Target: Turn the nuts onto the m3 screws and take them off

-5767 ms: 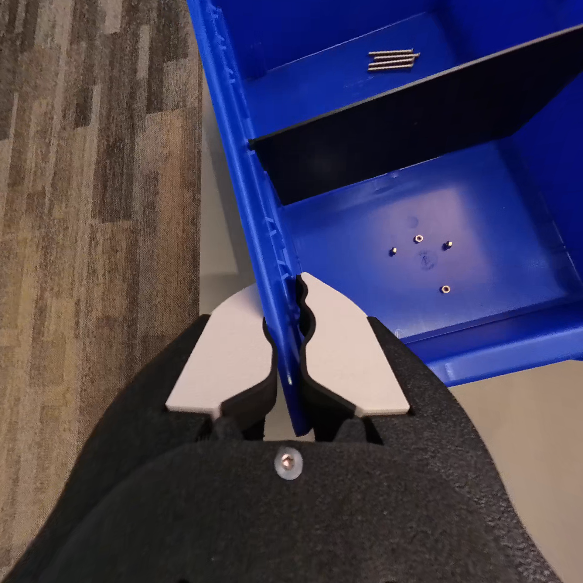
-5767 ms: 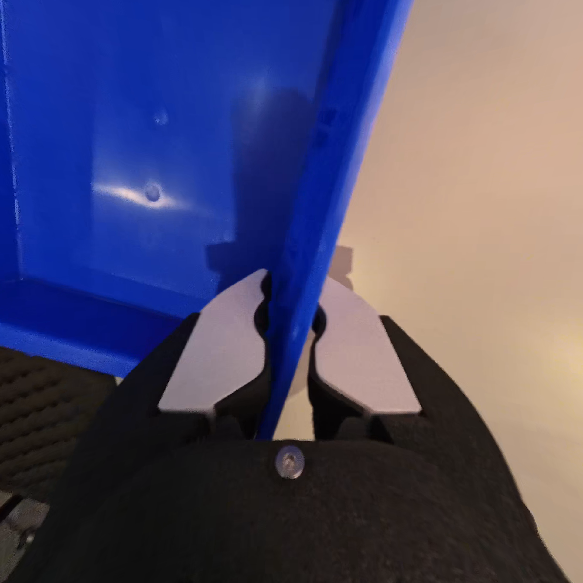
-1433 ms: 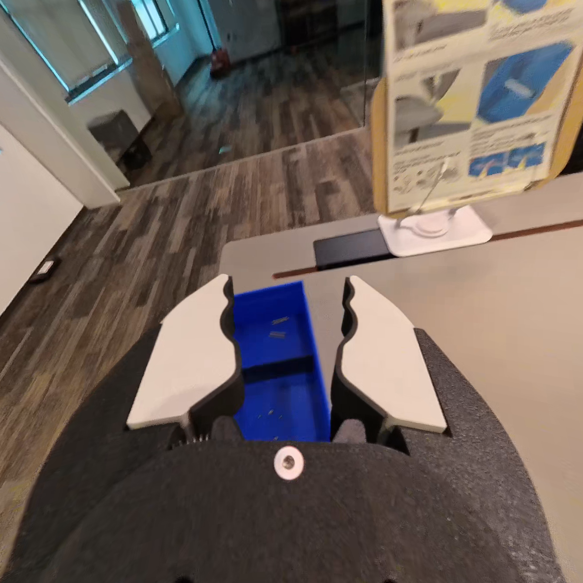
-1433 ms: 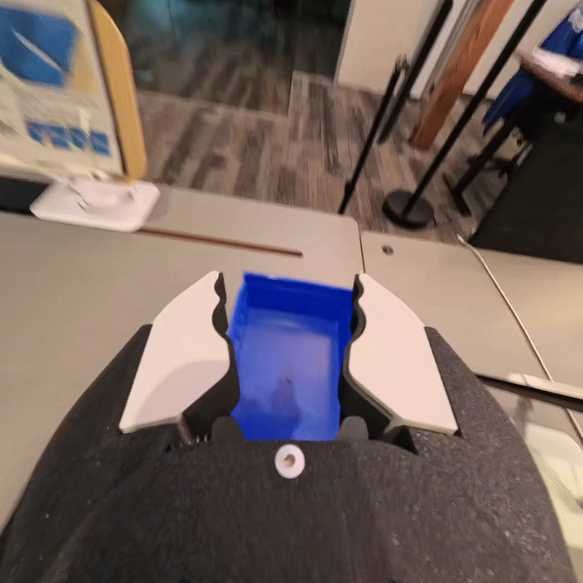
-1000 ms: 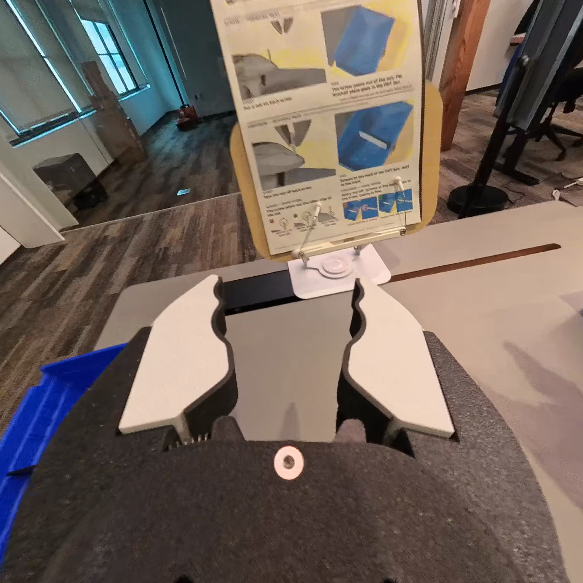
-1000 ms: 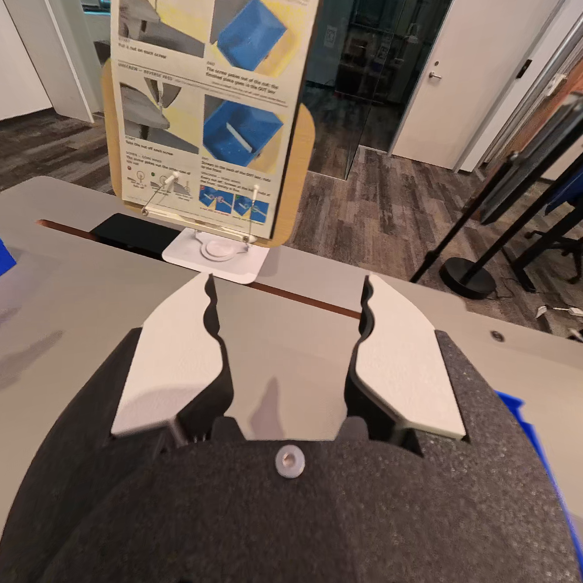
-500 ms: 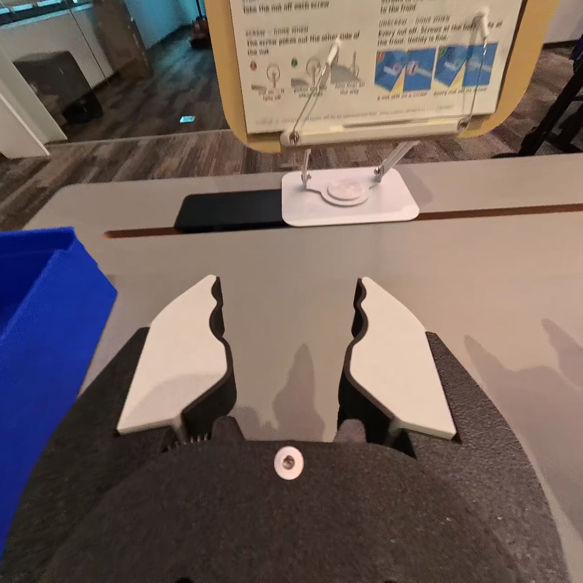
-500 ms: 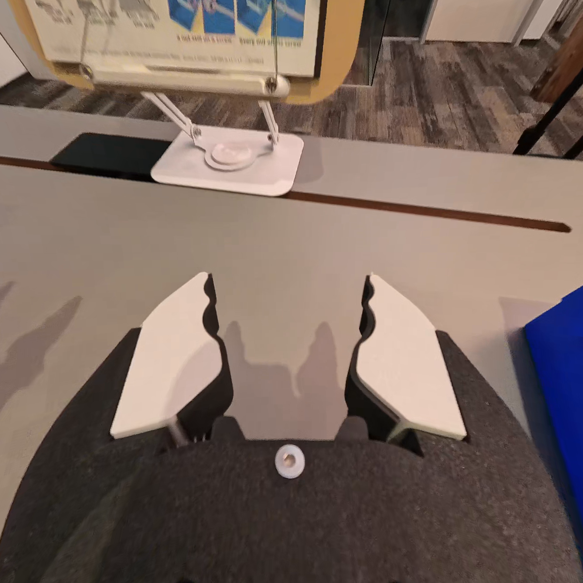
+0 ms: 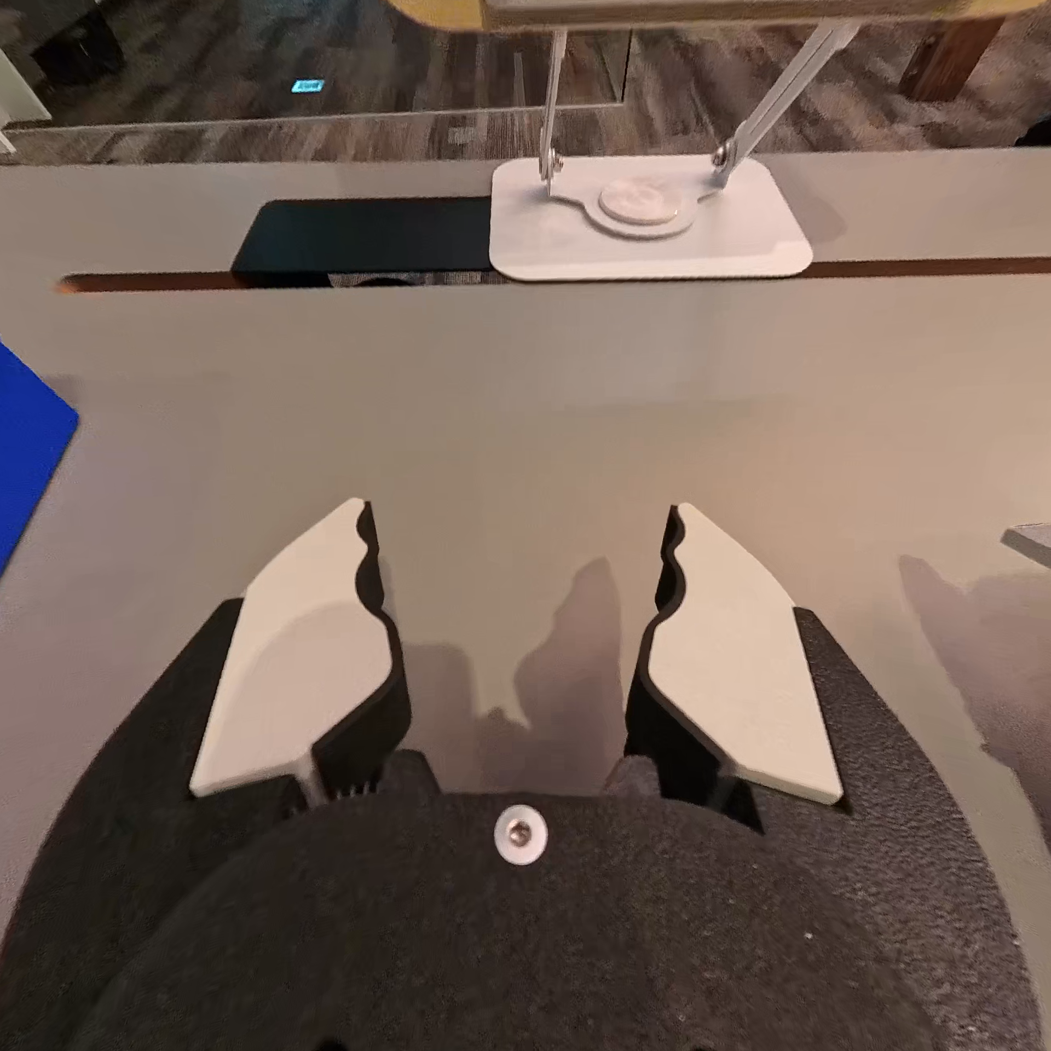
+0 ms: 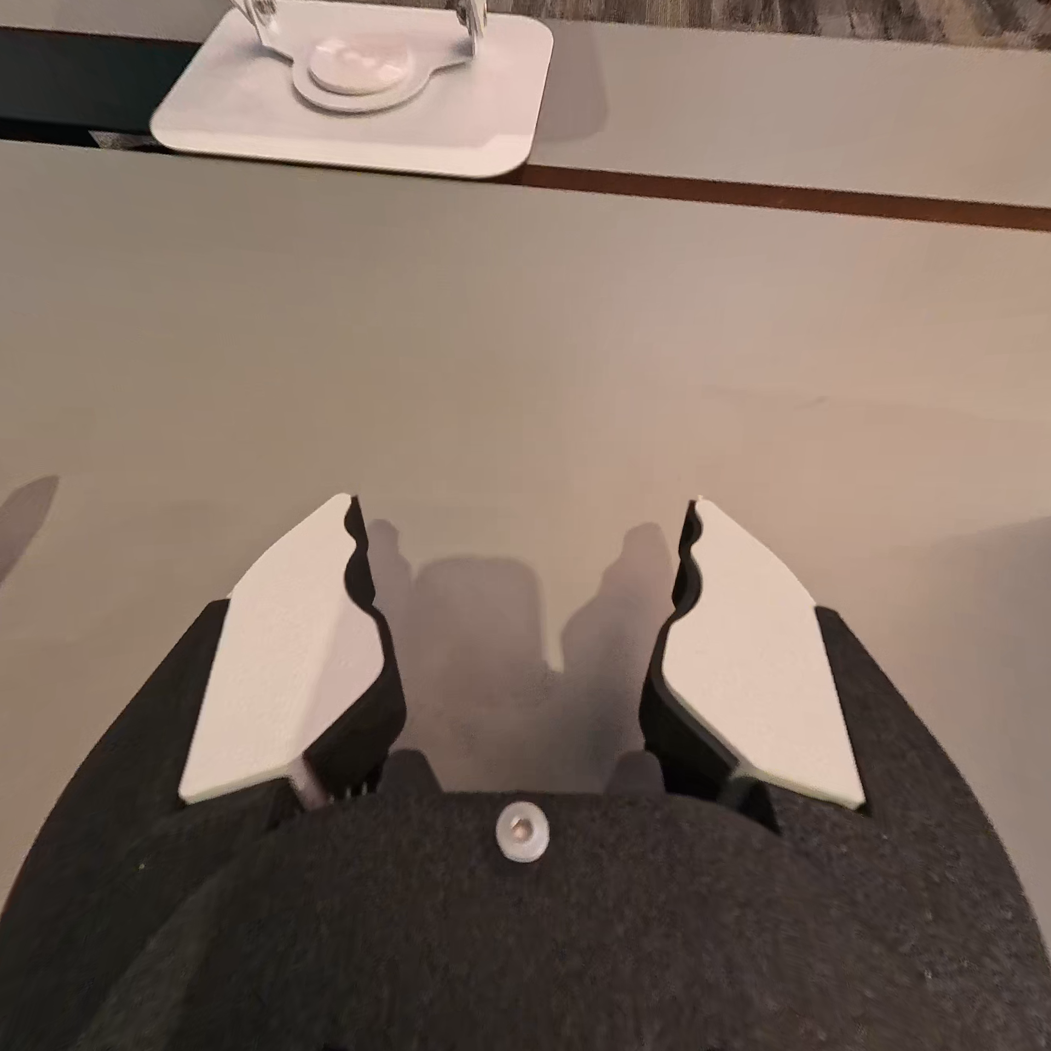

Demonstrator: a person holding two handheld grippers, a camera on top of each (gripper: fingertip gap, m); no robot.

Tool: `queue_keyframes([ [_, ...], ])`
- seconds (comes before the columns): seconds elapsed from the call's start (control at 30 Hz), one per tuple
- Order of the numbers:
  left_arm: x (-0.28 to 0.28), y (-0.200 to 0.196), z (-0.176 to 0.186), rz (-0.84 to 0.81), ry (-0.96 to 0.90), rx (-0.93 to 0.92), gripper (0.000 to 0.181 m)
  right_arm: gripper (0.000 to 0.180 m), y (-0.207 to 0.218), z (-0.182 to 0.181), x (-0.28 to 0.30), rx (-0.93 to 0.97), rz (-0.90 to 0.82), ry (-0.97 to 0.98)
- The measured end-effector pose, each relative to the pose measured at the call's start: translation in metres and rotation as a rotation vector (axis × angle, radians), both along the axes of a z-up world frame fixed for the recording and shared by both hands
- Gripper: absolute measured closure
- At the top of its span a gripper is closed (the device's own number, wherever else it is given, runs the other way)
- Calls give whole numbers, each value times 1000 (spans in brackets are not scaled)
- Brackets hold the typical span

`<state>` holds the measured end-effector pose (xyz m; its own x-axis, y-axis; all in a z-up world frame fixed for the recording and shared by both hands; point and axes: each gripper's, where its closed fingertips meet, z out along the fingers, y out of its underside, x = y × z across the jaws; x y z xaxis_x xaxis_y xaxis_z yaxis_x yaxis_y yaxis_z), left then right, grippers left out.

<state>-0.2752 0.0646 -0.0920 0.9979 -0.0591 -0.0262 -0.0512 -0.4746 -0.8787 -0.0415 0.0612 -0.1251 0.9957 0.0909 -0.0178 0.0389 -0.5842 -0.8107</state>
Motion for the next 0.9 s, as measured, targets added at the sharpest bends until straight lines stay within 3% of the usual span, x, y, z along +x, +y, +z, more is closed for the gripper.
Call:
queue_keyframes([
  [0.33, 0, 7, -41, 17, -32, -130, 74, 67, 11, -22, 2, -65, -51, 11],
  [0.9, 1, 14, -63, 8, -37, -280, 65, 58, 10, -37, 4, -175, -86, -24],
])
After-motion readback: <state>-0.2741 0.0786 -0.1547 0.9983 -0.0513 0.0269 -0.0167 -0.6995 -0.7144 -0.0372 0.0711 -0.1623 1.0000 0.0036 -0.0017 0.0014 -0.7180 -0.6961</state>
